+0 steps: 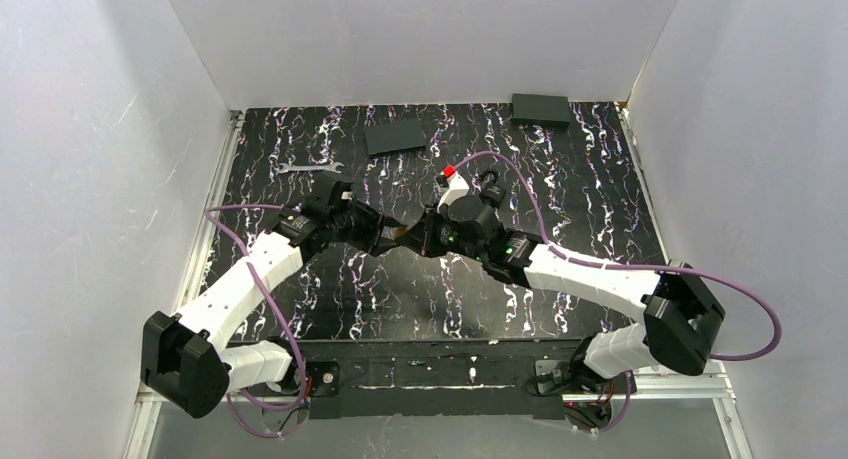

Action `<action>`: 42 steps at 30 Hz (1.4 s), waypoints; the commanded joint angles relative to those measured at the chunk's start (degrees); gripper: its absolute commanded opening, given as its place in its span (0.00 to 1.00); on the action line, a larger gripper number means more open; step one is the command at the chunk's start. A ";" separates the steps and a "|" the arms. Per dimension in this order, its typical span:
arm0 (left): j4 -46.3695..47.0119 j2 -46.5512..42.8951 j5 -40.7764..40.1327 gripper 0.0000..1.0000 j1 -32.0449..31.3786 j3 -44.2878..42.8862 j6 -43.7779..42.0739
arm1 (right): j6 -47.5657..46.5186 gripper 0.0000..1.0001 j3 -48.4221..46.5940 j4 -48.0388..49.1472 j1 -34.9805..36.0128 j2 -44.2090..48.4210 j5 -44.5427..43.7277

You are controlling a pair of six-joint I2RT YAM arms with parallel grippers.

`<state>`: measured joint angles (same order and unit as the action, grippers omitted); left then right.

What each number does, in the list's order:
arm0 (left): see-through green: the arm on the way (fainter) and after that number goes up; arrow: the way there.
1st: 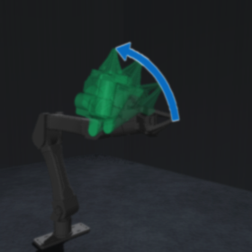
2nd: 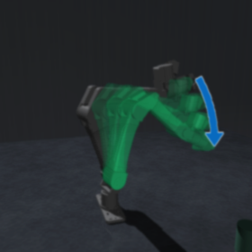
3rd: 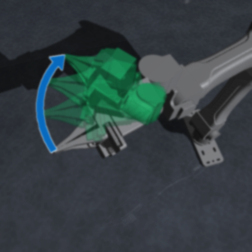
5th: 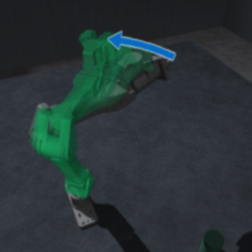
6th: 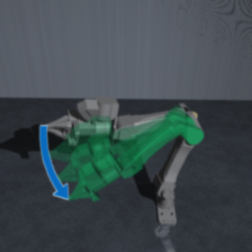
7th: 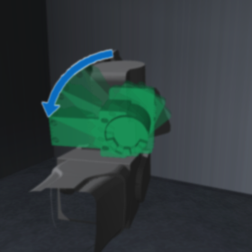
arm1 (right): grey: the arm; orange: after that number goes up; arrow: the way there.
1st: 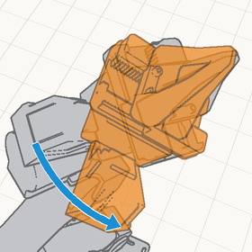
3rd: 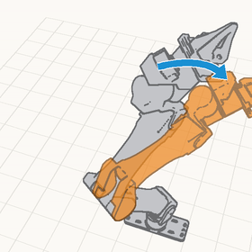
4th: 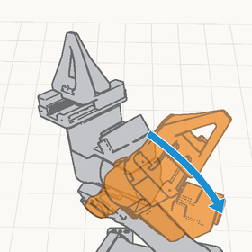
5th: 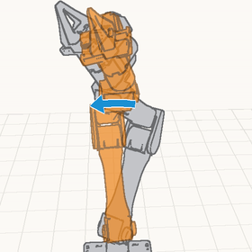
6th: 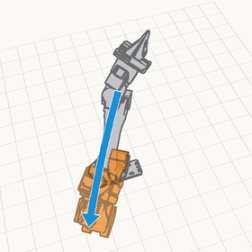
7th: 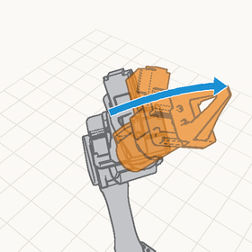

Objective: Unlock with the key

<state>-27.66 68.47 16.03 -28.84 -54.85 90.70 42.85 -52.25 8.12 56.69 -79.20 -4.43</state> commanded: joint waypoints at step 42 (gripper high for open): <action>47.07 -27.75 4.48 0.58 -0.17 18.24 -16.82 | 16.13 0.01 4.96 30.63 -0.26 10.76 9.78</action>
<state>16.67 41.89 19.84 -28.84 -36.53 75.50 55.57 -47.72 30.11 56.47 -68.18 4.73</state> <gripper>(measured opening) 0.611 0.135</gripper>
